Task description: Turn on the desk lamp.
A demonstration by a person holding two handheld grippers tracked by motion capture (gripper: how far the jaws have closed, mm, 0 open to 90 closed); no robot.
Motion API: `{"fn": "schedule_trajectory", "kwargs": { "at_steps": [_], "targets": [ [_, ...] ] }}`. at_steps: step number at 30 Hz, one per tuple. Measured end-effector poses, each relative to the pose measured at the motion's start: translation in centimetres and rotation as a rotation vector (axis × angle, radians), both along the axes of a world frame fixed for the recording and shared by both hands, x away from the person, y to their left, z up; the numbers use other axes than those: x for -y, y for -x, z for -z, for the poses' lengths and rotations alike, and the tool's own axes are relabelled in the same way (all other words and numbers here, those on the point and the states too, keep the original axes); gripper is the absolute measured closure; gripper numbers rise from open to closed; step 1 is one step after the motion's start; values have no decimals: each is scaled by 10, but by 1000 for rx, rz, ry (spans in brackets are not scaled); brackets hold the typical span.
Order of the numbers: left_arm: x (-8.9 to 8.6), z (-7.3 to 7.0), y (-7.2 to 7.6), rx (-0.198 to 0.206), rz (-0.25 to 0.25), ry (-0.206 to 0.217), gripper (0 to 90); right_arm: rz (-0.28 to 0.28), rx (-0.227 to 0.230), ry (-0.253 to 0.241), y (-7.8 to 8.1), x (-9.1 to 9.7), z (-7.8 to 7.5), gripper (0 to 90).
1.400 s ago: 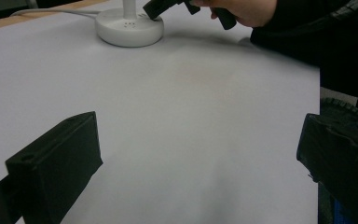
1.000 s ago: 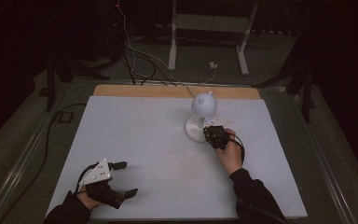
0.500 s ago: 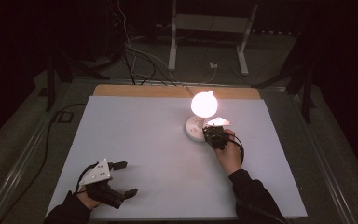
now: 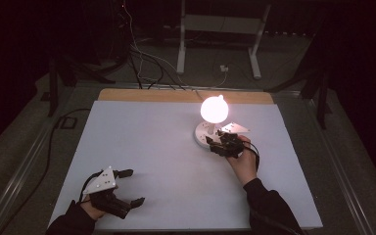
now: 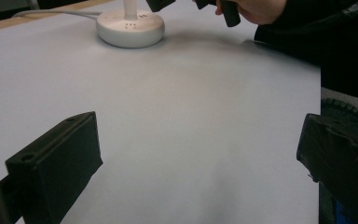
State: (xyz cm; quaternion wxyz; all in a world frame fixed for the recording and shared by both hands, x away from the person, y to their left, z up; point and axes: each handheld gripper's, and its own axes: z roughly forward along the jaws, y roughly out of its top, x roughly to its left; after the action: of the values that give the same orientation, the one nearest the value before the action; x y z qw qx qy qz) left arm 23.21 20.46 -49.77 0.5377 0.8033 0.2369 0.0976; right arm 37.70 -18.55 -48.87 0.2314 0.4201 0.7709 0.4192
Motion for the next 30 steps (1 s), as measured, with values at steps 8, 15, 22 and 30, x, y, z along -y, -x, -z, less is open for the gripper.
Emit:
{"fn": "schedule_trajectory", "kwargs": {
  "at_steps": [8,15,22,30],
  "targets": [
    [0,0,0,1,-1,-2,2,-72,-43,-107,3,5,-9,157],
    [0,0,0,-1,-1,-1,2,-171,-100,-182,4,6,-12,80],
    [0,0,0,-1,0,3,2,-219,-68,-193,7,9,-14,0],
    [0,0,0,-3,-1,2,2,-235,-33,-176,12,12,-19,0]
  ]
}}
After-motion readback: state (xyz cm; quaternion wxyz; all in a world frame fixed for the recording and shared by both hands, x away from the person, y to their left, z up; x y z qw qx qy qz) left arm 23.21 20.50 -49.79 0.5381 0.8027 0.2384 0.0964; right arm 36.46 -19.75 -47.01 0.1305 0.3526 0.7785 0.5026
